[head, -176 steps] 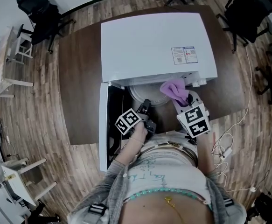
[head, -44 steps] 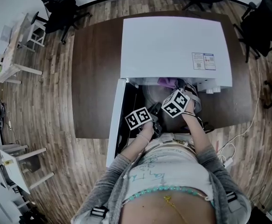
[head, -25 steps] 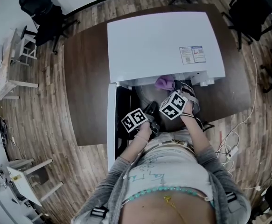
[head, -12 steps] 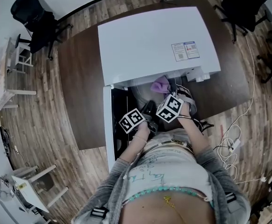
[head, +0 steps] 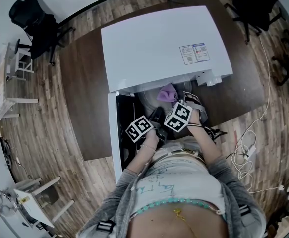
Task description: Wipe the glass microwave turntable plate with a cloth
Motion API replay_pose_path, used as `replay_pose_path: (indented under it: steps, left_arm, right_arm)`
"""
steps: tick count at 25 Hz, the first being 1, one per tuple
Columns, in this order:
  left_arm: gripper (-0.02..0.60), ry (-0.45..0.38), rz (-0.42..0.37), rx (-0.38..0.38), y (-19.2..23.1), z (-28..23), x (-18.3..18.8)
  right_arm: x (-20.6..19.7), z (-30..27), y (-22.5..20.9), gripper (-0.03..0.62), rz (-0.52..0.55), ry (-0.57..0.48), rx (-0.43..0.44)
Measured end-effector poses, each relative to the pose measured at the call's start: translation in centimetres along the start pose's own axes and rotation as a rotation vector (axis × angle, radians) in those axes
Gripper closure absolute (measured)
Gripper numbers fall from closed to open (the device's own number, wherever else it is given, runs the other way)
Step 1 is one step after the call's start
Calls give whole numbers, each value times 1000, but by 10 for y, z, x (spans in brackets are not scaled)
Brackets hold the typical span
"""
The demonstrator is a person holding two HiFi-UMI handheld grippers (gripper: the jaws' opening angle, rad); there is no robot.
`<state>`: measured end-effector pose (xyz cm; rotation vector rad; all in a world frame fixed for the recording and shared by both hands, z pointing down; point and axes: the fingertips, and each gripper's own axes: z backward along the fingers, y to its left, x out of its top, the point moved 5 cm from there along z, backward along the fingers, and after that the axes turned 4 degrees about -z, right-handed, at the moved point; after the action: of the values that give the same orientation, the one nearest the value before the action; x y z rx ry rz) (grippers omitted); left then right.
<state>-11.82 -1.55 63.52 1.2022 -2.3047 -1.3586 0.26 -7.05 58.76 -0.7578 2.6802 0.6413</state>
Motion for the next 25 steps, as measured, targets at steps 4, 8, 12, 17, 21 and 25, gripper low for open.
replay_pose_path:
  steps: [4,8,12,17,21,25]
  left_arm:
    - [456,1,-1,0,0,1,0]
    - [457,3,-2,-1,-1,0,1]
    - [456,2,-4,-2,0,0,0]
    - [456,5,-7,-3,0,-1,0]
    - [456,4,-9,-3,-1,0,1]
    - [456,5,-12,-3,-1,-1,0]
  right_arm:
    - [4,0,9,482,19,-8,33]
    - [10,1,13,482,62,-10,39]
    - [16,0,20,482,101,-22,53]
    - [25,-1,29,482,143,-39,79]
    - [35,-2,37,482,182,-51,94]
    - [41,-4,40,482,210,-62,104]
